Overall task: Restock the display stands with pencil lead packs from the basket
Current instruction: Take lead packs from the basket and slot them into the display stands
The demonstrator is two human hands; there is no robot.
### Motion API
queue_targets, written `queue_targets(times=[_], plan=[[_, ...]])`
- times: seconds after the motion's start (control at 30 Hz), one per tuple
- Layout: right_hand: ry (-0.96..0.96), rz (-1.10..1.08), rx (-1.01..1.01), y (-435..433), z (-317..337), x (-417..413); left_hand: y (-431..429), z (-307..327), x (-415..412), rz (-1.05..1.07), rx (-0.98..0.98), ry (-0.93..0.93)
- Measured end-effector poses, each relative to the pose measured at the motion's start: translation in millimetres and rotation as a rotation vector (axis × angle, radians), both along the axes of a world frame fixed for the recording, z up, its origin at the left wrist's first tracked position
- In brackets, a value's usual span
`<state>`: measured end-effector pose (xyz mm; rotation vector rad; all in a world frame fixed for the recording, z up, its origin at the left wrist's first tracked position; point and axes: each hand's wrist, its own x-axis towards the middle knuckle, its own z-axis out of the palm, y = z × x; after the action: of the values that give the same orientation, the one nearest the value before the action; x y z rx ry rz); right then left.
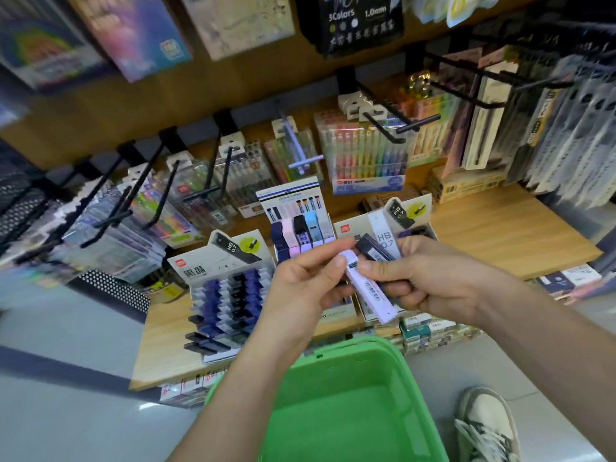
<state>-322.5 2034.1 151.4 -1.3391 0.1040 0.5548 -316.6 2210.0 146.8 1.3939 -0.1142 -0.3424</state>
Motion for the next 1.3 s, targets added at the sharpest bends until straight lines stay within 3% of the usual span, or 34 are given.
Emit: queue_targets(times=[0.17, 0.37, 0.5, 0.83, 1.13, 1.3], plan=[[0.109, -0.077, -0.060, 15.9, -2.9, 8.9, 28.9, 4.8, 9.8, 0.070, 0.122, -0.075], [0.165, -0.520, 0.065, 7.8, -1.8, 24.5, 71.9, -10.6, 50.6, 0.401, 0.715, -0.295], [0.142, -0.496, 0.066, 10.5, -2.9, 24.3, 72.1, -36.2, 71.6, 0.372, 1.000, -0.406], [0.074, -0.477, 0.004, 15.7, -6.5, 28.6, 54.1, -73.7, 87.2, 0.212, 1.158, -0.693], [0.099, -0.477, 0.025, 21.2, -3.1, 29.2, 46.2, -72.5, 95.3, 0.117, 1.208, -0.742], [0.100, -0.465, 0.049, 21.0, -2.0, 26.7, 53.2, -74.2, 98.0, -0.018, 1.359, -0.773]])
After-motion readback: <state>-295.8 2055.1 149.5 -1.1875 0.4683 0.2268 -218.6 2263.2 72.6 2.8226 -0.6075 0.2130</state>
